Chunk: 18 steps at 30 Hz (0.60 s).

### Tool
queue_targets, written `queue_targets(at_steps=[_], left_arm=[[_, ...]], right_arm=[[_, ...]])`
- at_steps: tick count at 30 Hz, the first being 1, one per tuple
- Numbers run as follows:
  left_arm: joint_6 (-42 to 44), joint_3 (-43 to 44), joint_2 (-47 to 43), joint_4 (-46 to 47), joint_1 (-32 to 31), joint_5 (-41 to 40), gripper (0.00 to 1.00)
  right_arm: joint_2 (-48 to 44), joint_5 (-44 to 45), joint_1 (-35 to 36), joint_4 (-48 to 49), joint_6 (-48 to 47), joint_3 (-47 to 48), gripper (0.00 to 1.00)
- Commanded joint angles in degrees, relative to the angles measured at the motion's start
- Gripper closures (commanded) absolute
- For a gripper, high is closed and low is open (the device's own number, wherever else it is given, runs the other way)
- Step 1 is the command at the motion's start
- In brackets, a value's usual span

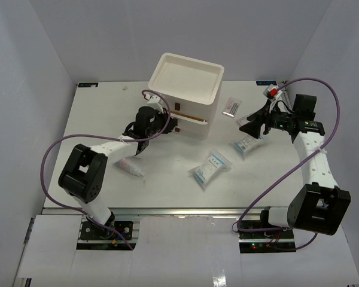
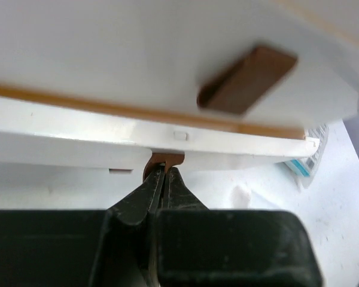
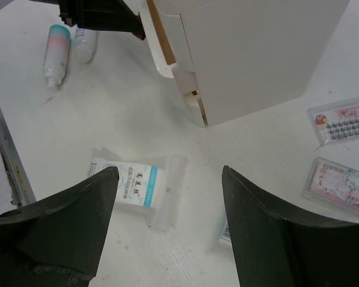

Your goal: Organize the makeup

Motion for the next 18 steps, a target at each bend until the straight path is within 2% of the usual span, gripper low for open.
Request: queue_targets(at_steps=[1, 5, 8, 13, 15, 18], left_arm=[[-1.4, -8.0, -12.4, 0.6, 0.4, 3.1, 0.96], [-3.8, -16.0, -22.1, 0.2, 0.3, 4.5, 0.96], [-5.3, -20.3, -26.1, -0.1, 0.2, 5.0, 0.93], [-7.4, -22.9, -29.5, -1.9, 0.1, 4.0, 0.63], [-7.9, -22.1, -29.9, -2.3, 0.1, 3.5, 0.42], [-8.0, -21.0, -31.2, -3.4, 0.1, 2.3, 0.28]], right_arm=[[-1.9, 0.1, -0.3, 1.2, -0.9, -2.2, 0.24], [-2.3, 0.7, -0.3, 1.0, -1.6, -4.3, 0.24], [-2.6, 1.1, -0.3, 0.8, -2.0, -5.3, 0.24], [-2.1, 1.7, -0.2, -0.5, -3.2, -6.2, 0.23], [-1.7, 2.1, -0.2, -1.5, -3.8, -5.9, 0.23], [-1.2, 3.4, -0.2, -2.9, -4.2, -5.5, 0.23]])
